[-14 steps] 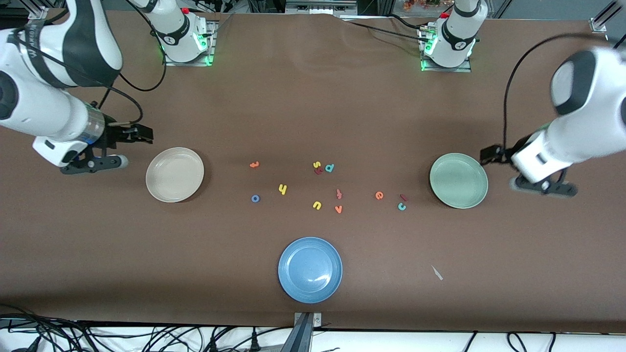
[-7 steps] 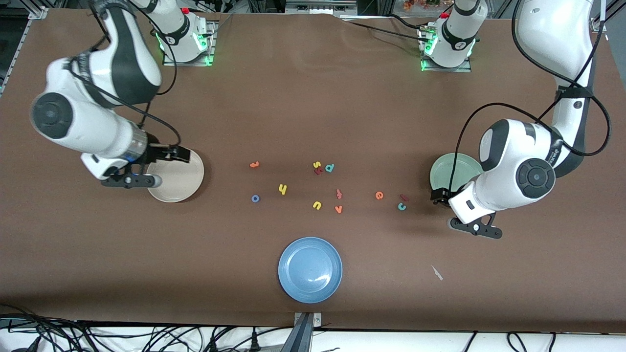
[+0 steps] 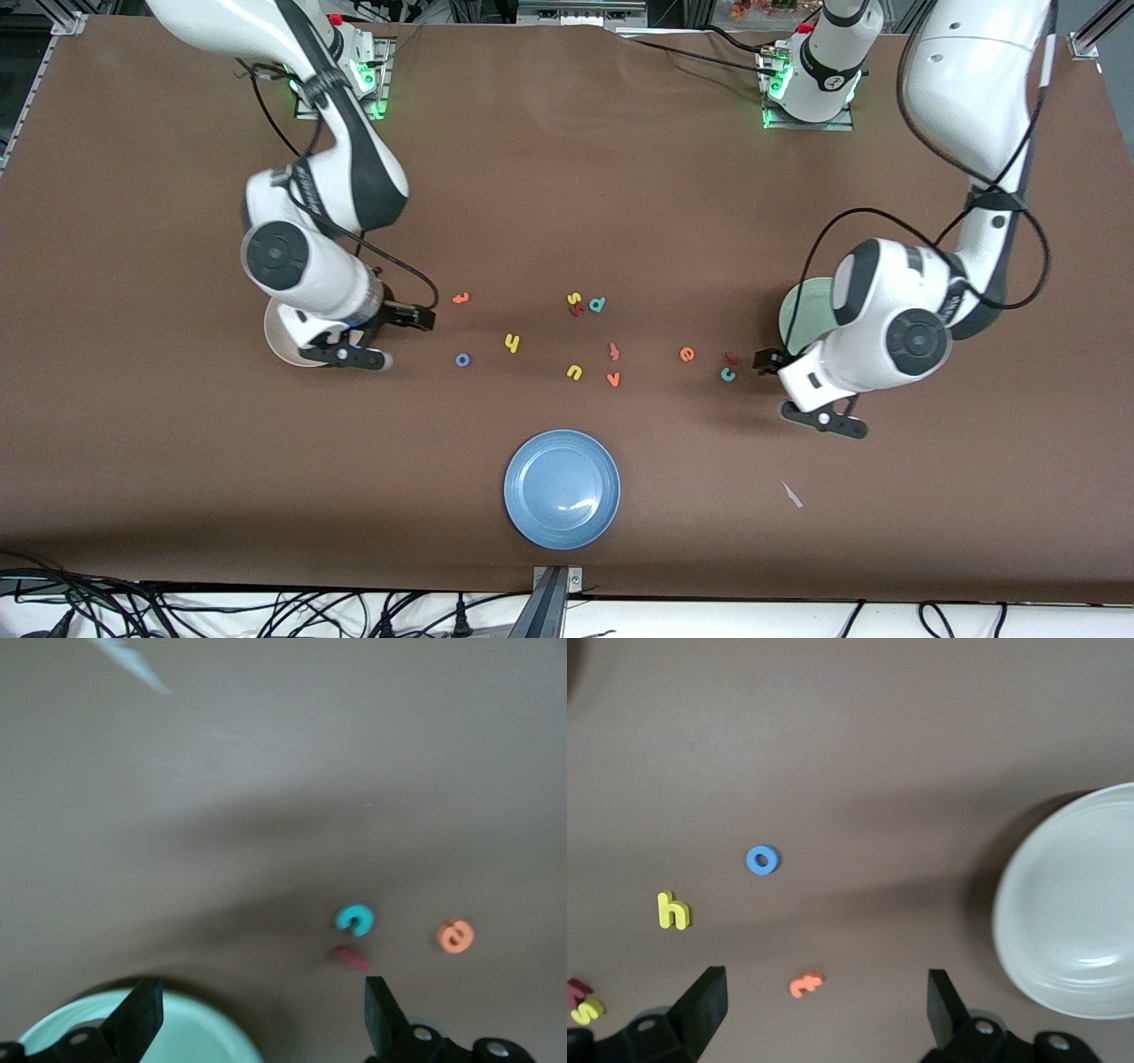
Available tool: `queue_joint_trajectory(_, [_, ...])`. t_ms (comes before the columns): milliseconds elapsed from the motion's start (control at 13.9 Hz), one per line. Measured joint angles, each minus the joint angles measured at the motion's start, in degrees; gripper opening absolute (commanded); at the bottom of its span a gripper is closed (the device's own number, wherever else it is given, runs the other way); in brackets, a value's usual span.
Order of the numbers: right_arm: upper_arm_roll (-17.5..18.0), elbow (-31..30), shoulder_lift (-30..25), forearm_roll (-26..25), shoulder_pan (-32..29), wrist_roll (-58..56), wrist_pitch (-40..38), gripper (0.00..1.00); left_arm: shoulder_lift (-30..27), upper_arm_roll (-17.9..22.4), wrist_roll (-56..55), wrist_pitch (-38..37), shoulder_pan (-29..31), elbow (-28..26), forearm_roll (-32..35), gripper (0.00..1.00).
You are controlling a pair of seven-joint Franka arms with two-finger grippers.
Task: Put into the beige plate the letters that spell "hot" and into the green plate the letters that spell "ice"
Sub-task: 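Grasp the o with the right gripper while the left gripper grasps the bar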
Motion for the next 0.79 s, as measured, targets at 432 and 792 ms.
queue_joint_trajectory(432, [-0.1, 7.3, 11.7, -1.3, 3.3, 3.6, 9.1, 1.00, 1.8, -0.1, 8.1, 4.2, -3.0, -4.6, 0.0, 0.91])
queue_joint_trajectory(792, [-0.1, 8.2, 15.4, -3.6, 3.6, 3.6, 11.6, 0.95, 1.8, -0.3, 8.8, 9.2, -4.3, -9.6, 0.0, 0.79])
